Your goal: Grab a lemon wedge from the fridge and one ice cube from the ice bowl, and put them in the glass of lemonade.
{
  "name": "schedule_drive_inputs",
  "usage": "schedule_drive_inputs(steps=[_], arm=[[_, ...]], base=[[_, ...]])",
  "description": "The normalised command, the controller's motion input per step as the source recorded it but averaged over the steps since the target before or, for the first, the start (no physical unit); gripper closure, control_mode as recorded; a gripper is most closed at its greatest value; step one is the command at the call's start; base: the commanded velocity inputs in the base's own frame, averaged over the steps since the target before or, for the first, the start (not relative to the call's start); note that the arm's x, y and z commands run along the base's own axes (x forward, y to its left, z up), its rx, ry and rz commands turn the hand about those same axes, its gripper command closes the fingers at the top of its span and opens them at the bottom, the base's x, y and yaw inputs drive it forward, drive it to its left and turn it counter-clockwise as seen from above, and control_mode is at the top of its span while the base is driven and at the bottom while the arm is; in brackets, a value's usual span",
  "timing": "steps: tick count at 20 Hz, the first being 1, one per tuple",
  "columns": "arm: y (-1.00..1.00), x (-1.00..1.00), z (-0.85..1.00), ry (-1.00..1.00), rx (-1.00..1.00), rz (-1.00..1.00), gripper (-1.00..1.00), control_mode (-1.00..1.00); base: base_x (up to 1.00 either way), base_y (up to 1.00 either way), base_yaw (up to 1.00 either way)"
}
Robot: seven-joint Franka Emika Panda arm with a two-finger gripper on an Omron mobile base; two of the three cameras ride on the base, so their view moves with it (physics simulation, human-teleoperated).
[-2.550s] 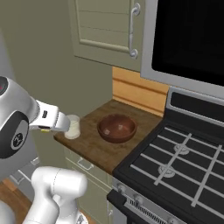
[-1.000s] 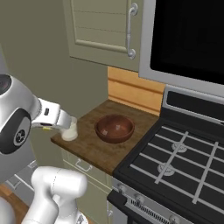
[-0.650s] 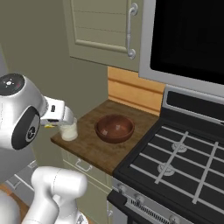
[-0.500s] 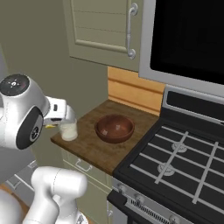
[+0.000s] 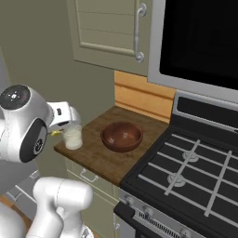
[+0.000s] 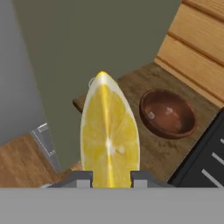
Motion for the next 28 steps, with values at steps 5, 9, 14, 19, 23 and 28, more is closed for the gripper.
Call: schedule_drive_inputs(steps=[5, 9, 14, 19, 23, 28], arm=[[0.0, 0.0, -0.01, 0.0, -0.02, 0.08, 1.0, -1.0], [0.0, 0.05, 0.0, 0.0, 0.0, 0.06, 1.0, -1.0], [0.0, 0.12, 0.0, 0.0, -0.03, 0.09, 1.0, -1.0], [0.0, 0.09, 0.0, 0.0, -0.17, 0.13, 1.0, -1.0], [-0.12, 0.12, 0.0, 0.0, -0.23, 0.18, 1.0, -1.0], [-0.34, 0.14, -0.09, -0.03, -0.21, 0.38, 1.0, -1.0]], base=[[0.0, 0.0, 0.0], [0.0, 0.0, 0.0], [0.0, 0.0, 0.0], [0.0, 0.0, 0.0], [0.0, 0.0, 0.0], [0.0, 0.0, 0.0]])
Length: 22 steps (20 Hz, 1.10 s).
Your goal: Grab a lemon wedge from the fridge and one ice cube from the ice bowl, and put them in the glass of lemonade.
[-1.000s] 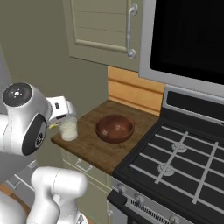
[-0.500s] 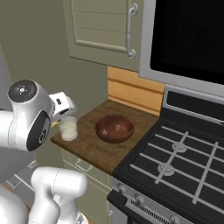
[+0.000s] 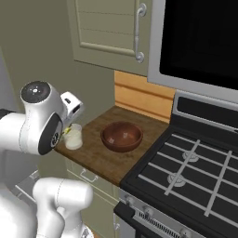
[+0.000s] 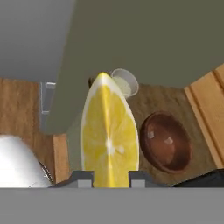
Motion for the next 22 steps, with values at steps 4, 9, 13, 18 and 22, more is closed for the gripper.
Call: schedule_drive_inputs(steps=[4, 9, 13, 18, 22], arm=[[-0.11, 0.0, -0.5, -0.08, -0.29, 0.44, 1.0, -1.0], [0.0, 0.0, -0.64, -0.13, -0.41, 0.43, 1.0, -1.0], [0.0, 0.06, -0.23, -0.06, -0.36, 0.44, 1.0, -1.0], [0.0, 0.23, 0.0, -0.13, -0.28, 0.46, 1.0, -1.0], [0.0, 0.24, 0.0, -0.18, -0.25, 0.53, 1.0, -1.0]], base=[[0.0, 0.0, 0.0], [0.0, 0.0, 0.0], [0.0, 0.0, 0.0], [0.0, 0.0, 0.0], [0.0, 0.0, 0.0]])
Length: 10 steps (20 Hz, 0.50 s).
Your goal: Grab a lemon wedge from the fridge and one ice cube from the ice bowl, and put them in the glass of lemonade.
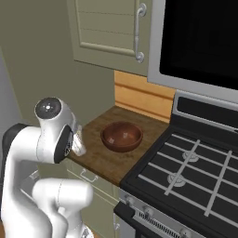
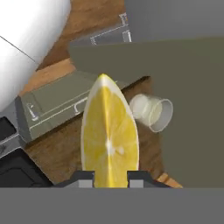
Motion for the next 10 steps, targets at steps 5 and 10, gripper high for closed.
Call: schedule_drive_inputs(steps=[5, 10], arm=[[0.01, 0.25, 0.0, -0.18, -0.2, 0.59, 1.0, -1.0], [0.15, 0.29, -0.12, -0.26, -0.24, 0.59, 1.0, -1.0]], base=[[0.0, 0.0, 0.0], [0.0, 0.0, 0.0]])
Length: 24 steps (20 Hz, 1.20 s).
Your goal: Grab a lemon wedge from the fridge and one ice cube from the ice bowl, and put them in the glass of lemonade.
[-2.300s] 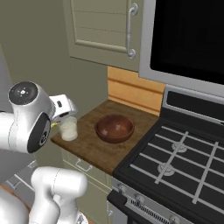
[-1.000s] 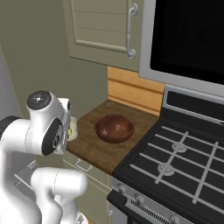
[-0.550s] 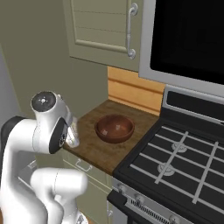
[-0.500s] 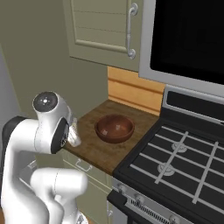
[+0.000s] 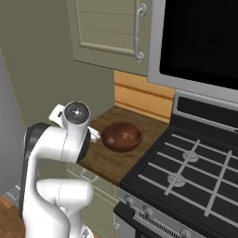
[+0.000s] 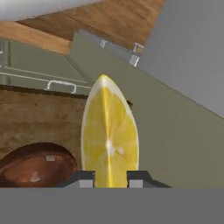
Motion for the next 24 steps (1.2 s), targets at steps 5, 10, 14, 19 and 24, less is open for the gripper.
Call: schedule_drive_inputs(steps=[5, 10, 14, 19, 24], arm=[[0.19, 0.27, -0.14, -0.33, -0.26, 0.52, 1.0, -1.0], [0.05, 0.35, -0.3, -0.23, -0.16, 0.25, 1.0, -1.0], [0.0, 0.2, -0.24, -0.15, -0.04, 0.0, 1.0, -1.0], [0.17, 0.3, -0.03, -0.08, 0.0, 0.08, 1.0, -1.0], [0.35, 0.49, 0.0, 0.0, 0.0, 0.18, 1.0, -1.0]], base=[[0.0, 0.0, 0.0], [0.0, 0.0, 0.0], [0.0, 0.0, 0.0], [0.0, 0.0, 0.0], [0.0, 0.0, 0.0]])
